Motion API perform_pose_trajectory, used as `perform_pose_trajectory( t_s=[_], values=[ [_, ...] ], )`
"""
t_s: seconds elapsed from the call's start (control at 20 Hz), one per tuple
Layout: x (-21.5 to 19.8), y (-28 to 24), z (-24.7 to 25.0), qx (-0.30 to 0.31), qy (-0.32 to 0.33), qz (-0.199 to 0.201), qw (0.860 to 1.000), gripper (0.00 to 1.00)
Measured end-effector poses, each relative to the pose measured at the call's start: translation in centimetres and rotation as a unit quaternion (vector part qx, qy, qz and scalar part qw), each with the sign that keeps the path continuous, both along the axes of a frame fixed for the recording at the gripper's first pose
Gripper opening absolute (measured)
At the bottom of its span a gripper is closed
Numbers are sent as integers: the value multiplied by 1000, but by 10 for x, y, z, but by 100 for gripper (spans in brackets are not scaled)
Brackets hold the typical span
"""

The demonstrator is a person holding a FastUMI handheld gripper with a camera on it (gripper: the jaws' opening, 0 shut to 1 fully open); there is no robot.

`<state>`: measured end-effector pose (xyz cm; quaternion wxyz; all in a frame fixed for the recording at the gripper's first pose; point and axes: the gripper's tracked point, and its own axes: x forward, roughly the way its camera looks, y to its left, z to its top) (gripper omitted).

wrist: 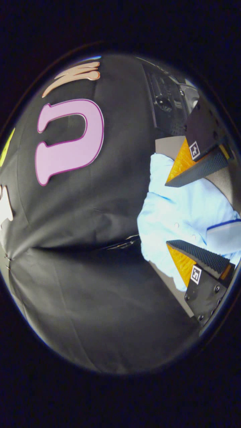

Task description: Put the clothes into the washing machine and then close the washing machine lid.

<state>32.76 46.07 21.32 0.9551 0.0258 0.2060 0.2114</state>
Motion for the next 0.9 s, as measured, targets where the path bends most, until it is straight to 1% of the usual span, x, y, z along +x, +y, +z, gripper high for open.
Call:
perform_pose_trajectory(
  t_s=[0.1,0.15,0.25,0.3,0.35,0.4,0.6,0.65,0.7,0.8,0.9],
  values=[
    [8,2,-20,-41,18,4,999,98],
    [2,2,-32,-59,34,4,998,98],
    [8,2,-37,-89,47,6,995,89],
    [7,3,-41,-104,54,12,993,82],
    [8,11,-39,-97,50,27,994,75],
    [5,13,-42,-100,55,30,993,68],
    [4,12,-40,-104,51,32,993,41],
    [3,14,-38,-99,54,37,993,34],
    [4,15,-37,-87,50,25,995,28],
    [6,15,-38,-100,46,29,994,15],
    [5,14,-38,-108,42,28,993,15]
  ],
)
